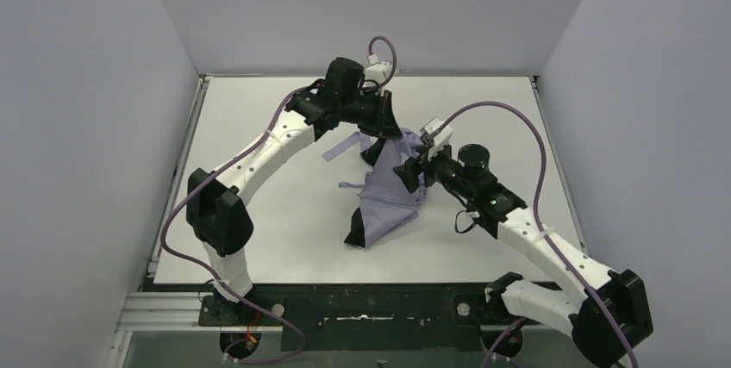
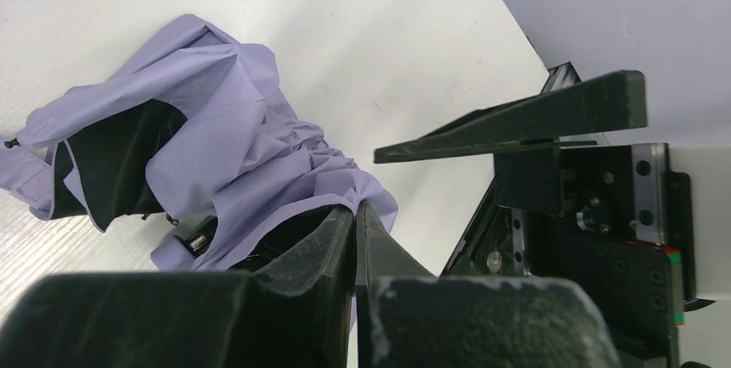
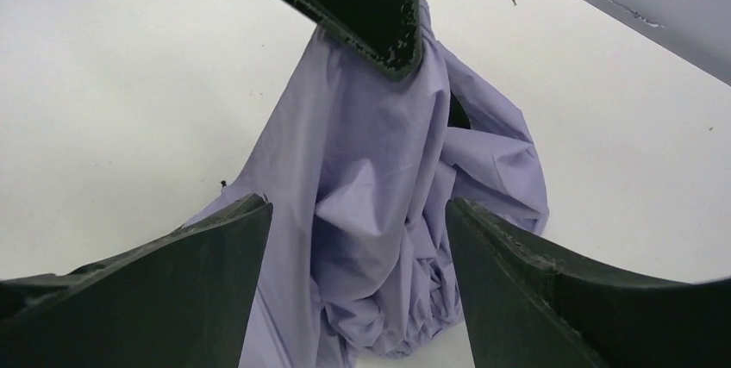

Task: Put away the umbrella

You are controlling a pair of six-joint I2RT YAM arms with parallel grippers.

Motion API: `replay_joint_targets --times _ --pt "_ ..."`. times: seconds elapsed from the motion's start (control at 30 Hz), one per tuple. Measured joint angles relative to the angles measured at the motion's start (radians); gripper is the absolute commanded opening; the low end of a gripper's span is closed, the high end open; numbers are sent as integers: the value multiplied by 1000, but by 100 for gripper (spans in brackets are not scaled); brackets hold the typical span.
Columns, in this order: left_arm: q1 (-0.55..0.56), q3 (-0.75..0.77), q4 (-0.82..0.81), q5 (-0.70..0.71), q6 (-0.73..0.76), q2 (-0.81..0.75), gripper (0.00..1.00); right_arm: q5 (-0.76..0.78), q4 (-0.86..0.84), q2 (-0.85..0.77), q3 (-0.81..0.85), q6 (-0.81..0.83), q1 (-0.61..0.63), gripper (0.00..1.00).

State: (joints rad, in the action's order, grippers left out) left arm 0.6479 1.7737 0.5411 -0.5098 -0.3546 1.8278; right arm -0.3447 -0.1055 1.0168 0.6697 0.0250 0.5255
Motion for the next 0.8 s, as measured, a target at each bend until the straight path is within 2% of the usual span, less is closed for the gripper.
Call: replay_joint_targets --times 0.2,0.33,0.43,0.6,0.73,0.8 --pt "0 0 6 -14 0 0 2 17 -49 114 42 23 0 83" --pt "0 0 8 -20 0 0 2 22 -87 150 43 24 0 80" --pt "0 0 7 -24 0 0 2 4 -98 174 51 20 0 69" --pt "-2 0 5 -31 -1 0 5 -31 -127 213 66 -3 0 35" --pt "-11 -1 -9 -40 -9 -1 21 -48 -148 217 66 -43 -15 16" --pt "-21 -16 -32 -44 -22 -10 33 -60 -158 219 66 -69 -36 10"
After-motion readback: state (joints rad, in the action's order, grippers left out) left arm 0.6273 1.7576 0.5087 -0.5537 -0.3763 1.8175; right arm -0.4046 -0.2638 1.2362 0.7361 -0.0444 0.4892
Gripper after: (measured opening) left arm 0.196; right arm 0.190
